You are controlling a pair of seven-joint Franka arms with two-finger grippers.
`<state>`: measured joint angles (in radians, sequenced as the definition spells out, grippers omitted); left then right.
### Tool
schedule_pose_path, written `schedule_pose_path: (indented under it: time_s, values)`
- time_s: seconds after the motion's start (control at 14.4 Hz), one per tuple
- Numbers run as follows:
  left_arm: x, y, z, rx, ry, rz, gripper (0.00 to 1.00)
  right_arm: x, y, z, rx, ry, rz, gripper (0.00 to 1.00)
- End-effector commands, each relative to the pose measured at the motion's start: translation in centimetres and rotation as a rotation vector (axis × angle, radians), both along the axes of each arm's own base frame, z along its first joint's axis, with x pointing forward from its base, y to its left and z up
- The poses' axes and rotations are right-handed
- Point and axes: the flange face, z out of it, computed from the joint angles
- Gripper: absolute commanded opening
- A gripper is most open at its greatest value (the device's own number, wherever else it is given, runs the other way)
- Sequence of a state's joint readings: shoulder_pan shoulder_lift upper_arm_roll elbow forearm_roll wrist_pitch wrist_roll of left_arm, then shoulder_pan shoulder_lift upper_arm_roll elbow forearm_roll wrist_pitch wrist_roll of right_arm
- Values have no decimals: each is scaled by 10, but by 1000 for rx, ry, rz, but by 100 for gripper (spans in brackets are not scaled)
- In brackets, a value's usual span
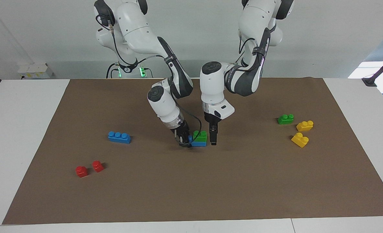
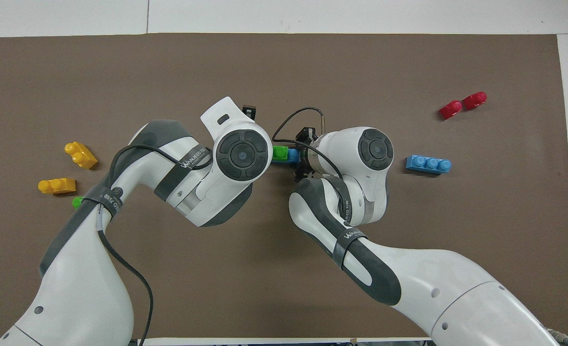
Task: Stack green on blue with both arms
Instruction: 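Open the left gripper and withdraw it while the right gripper lowers the stack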
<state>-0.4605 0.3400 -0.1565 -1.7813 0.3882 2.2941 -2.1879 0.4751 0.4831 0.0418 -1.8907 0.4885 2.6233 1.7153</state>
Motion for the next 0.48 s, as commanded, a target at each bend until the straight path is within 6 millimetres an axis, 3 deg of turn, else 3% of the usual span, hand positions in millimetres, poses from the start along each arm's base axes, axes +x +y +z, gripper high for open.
schedule_pose_path:
  time_s: [0.0,0.42]
  values:
    - [7,40,10,46,3,-34,100,-10,-7,-22,-20,25,22,88]
    - [43,112,12,80,46,-118,100,-5,-14,-16,-18,39,22,94]
